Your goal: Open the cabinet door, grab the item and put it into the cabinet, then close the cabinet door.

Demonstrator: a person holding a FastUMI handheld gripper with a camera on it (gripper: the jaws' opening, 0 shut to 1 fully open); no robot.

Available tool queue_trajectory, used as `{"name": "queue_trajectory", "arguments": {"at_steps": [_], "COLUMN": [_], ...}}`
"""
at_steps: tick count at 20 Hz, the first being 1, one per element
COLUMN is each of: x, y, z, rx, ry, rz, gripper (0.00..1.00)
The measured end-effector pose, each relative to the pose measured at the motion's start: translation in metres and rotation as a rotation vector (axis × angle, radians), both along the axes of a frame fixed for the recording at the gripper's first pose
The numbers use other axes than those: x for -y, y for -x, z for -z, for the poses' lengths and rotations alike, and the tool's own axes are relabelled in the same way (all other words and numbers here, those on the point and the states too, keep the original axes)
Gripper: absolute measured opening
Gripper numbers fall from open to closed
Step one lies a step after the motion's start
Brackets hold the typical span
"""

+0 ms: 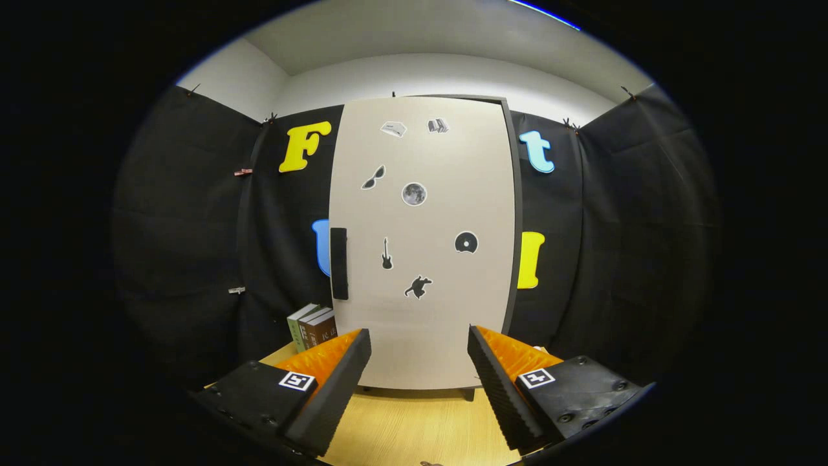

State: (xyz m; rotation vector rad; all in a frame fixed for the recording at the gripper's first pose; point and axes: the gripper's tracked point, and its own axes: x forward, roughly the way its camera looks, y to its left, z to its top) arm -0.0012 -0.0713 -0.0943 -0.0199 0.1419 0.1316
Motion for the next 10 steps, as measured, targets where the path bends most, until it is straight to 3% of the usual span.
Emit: {"name": "queue_trajectory", "arguments": {"at_steps": [10], "x": [0.0047], "y": [0.0022], "z": [0.0022], "rx": [-0.005], "ry": [-0.01], "rz": [0.007], "gripper": [0.98]}}
